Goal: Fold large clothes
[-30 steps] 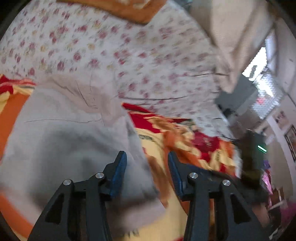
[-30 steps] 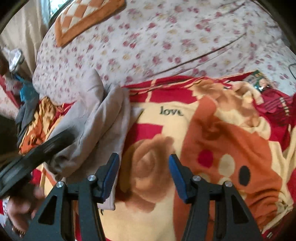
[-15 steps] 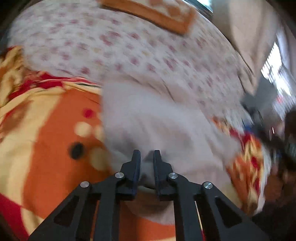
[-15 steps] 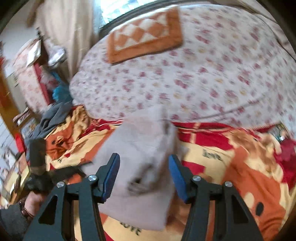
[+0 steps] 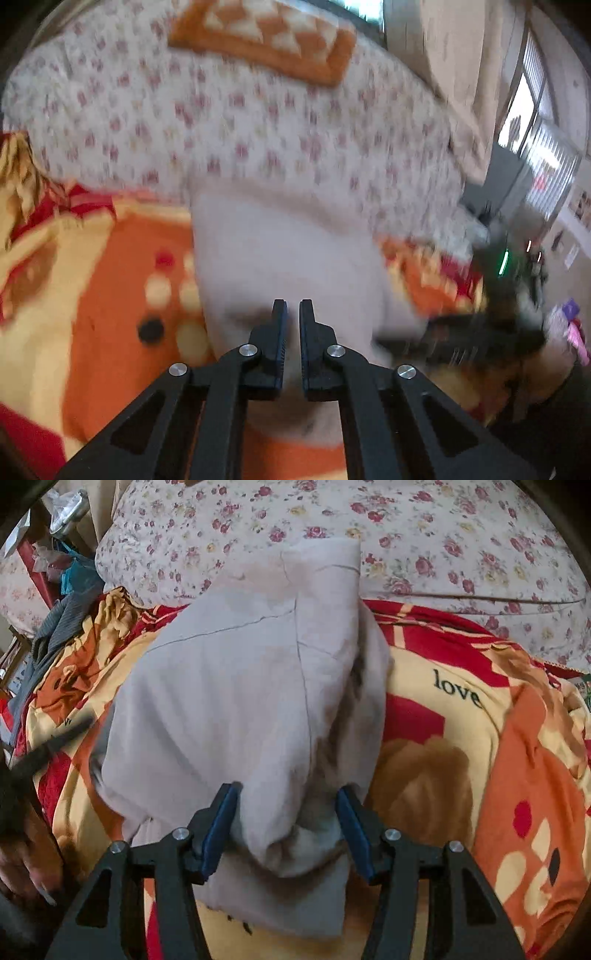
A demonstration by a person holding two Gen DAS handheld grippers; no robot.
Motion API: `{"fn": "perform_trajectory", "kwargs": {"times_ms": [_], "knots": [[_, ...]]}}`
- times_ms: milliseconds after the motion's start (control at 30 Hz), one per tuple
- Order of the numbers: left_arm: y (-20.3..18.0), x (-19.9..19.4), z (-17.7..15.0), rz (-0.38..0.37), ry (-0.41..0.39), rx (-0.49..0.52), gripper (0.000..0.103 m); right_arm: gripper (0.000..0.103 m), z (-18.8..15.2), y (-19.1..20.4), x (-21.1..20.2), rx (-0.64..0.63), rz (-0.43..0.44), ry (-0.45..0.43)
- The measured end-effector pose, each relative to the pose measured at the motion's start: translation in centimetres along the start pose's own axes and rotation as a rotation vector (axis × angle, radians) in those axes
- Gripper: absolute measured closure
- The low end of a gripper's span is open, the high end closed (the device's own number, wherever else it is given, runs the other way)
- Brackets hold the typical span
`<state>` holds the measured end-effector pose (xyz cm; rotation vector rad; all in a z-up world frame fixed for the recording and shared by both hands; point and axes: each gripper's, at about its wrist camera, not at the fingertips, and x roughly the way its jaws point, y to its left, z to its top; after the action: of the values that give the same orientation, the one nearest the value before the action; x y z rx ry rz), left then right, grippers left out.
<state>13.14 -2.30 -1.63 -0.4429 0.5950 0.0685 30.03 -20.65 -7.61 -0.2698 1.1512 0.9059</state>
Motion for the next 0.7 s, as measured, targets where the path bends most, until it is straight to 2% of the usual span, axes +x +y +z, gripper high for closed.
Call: {"fn": "perform_trajectory", "kwargs": {"times_ms": [67, 100, 133, 200, 233, 267, 333, 400, 467, 533, 567, 633, 667, 700], "knots": [[-0.2, 0.5, 1.6, -0.006, -0.019, -0.020, 0.103, 0.044, -0.3, -0.3, 0.1, 0.001, 0.000, 0.022], [-0.6, 1.8, 1.9, -0.008, 0.009, -0.004, 0.103, 0.044, -0.4, -0.3, 0.2, -0.003, -0.003, 0.031], [-0.9, 4.0, 1.5, 0.001, 0.080, 0.027, 0.103, 0.044, -0.6, -0.4, 0.4, -0.005, -0.004, 0.043], [-0.9, 7.9, -0.8, 0.016, 0.242, 0.015, 0.103, 0.040, -1.0, -0.8, 0.4, -0.001, -0.004, 0.059], [-1.1, 8.8, -2.5, 0.015, 0.277, 0.021, 0.103, 0.040, -1.2, -0.8, 0.4, 0.003, -0.012, 0.074], [-1.7, 8.6, -4.2, 0.027, 0.251, 0.075, 0.103, 0.040, -1.4, -1.0, 0.6, 0.003, -0.014, 0.089], [-1.9, 8.0, -5.0, 0.012, 0.239, 0.065, 0.103, 0.040, -1.7, -1.1, -0.2, -0.005, -0.004, 0.090], [-1.4, 7.8, -4.9, -0.020, 0.254, 0.024, 0.103, 0.040, -1.6, -1.3, -2.1, -0.003, -0.009, 0.026], [-1.5, 7.7, -5.0, -0.021, 0.249, 0.037, 0.103, 0.040, -1.0, -1.1, -4.8, -0.010, -0.004, -0.099], [-1.5, 7.7, -5.1, -0.023, 0.245, 0.031, 0.103, 0.040, -0.3, 0.0, -7.2, -0.037, -0.049, -0.261], [-1.5, 7.6, -5.1, -0.022, 0.242, 0.031, 0.103, 0.040, -0.1, 0.5, -7.8, -0.047, -0.057, -0.311], [-1.7, 7.6, -5.1, -0.018, 0.238, 0.039, 0.103, 0.043, 0.4, 1.3, -8.0, -0.045, -0.014, -0.381], [-1.7, 7.7, -5.0, -0.016, 0.237, 0.045, 0.103, 0.047, 0.6, 1.5, -7.9, -0.042, 0.003, -0.394], [-1.7, 7.5, -5.1, -0.016, 0.235, 0.047, 0.103, 0.054, 0.9, 1.8, -6.9, -0.048, 0.012, -0.370]]}}
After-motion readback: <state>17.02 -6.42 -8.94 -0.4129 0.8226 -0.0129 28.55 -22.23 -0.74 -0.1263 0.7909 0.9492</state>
